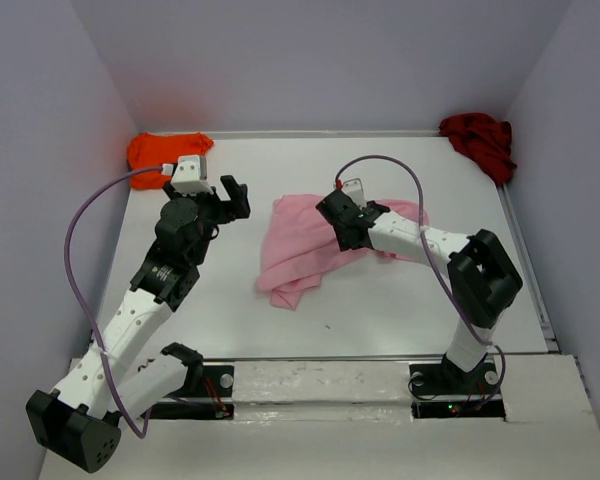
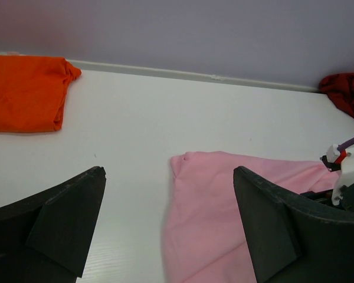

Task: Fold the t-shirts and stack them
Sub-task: Move the tshirt to the center of the board, then flatten the tshirt out

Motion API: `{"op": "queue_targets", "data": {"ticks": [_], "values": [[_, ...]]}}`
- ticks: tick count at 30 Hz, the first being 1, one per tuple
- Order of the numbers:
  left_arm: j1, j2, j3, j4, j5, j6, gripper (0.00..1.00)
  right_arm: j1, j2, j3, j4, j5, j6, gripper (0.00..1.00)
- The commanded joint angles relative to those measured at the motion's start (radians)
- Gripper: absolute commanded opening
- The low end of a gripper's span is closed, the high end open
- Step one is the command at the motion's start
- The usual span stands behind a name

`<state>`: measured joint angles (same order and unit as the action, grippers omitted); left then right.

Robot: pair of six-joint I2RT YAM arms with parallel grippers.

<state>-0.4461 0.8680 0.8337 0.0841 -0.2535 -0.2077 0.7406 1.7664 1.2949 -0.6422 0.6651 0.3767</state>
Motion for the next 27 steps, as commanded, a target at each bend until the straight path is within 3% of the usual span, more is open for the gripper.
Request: {"op": "queue_targets", "data": {"ticks": [1, 6, 14, 24, 27], "values": [[-0.002, -0.003, 0.048, 0.031, 0.014, 0.002, 0.99, 0.005, -0.005, 0.014, 0.035, -0.006, 0.042, 0.67], [-0.002, -0.006, 0.048, 0.032, 0.022, -0.001, 0.99, 0.005, -0.065, -0.037, -0.043, 0.088, 0.112, 0.67], [-0.002, -0.012, 0.048, 0.034, 0.020, -0.001, 0.99, 0.005, -0.179, -0.160, -0.108, 0.110, 0.189, 0.66], [-0.003, -0.011, 0.045, 0.036, 0.029, -0.009, 0.99, 0.005, -0.118, -0.213, -0.135, 0.212, 0.234, 0.67], [-0.002, -0.009, 0.044, 0.036, 0.033, -0.012, 0.99, -0.020, -0.088, -0.212, -0.226, 0.281, 0.370, 0.67]]}}
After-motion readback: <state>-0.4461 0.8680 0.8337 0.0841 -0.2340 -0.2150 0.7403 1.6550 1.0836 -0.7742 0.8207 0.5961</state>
